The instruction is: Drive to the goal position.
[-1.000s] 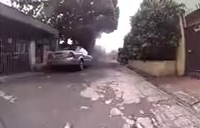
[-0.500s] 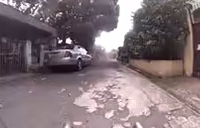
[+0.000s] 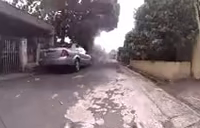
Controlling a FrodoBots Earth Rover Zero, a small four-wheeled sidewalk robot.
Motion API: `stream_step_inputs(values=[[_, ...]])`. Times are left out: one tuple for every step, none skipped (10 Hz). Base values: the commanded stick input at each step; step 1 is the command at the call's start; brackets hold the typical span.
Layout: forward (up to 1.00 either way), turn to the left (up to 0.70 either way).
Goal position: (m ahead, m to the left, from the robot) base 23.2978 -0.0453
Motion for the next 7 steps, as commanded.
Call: stream_step_inputs(values=[[0.7,0.0],[0.7,0.0],[0.7,0.0],[0.7,0.0],[0.7,0.0],[0.7,0.0],[0.7,0.0]])
